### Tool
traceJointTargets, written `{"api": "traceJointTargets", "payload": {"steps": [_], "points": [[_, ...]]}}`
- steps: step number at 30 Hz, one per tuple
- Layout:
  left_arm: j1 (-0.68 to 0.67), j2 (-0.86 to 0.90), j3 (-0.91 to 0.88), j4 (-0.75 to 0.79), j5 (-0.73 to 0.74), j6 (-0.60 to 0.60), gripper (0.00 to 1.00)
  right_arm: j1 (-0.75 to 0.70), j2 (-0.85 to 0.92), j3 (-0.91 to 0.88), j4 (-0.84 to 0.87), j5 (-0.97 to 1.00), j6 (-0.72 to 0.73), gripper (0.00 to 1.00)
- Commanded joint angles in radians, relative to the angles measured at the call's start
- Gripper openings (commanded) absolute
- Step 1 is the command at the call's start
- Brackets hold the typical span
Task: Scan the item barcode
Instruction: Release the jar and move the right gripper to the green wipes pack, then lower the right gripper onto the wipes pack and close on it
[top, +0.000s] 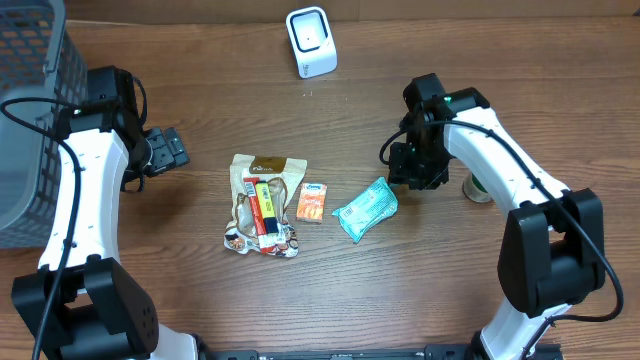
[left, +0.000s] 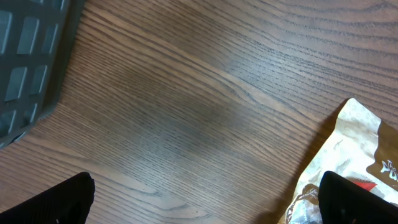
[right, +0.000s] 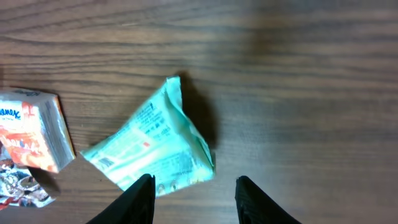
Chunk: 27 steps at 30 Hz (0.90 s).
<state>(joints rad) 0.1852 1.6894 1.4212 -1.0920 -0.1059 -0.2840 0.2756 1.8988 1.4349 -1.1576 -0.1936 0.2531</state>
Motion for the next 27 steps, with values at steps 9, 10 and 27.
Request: {"api": "traceJointTargets", "payload": {"steps": [9,10,27], "points": [[-0.001,0.009,0.014,0.001,-0.002,0.015,1.0,-0.002,-0.025,-0.176,0.181,-0.016,-0.101,0.43],[-0.001,0.009,0.014,0.001,-0.002,0.015,1.0,-0.002,-0.025,-0.19,0.192,-0.031,-0.119,0.43],[-0.001,0.009,0.014,0.001,-0.001,0.015,1.0,-0.002,-0.025,-0.273,0.315,-0.142,-0.154,0.44]]}}
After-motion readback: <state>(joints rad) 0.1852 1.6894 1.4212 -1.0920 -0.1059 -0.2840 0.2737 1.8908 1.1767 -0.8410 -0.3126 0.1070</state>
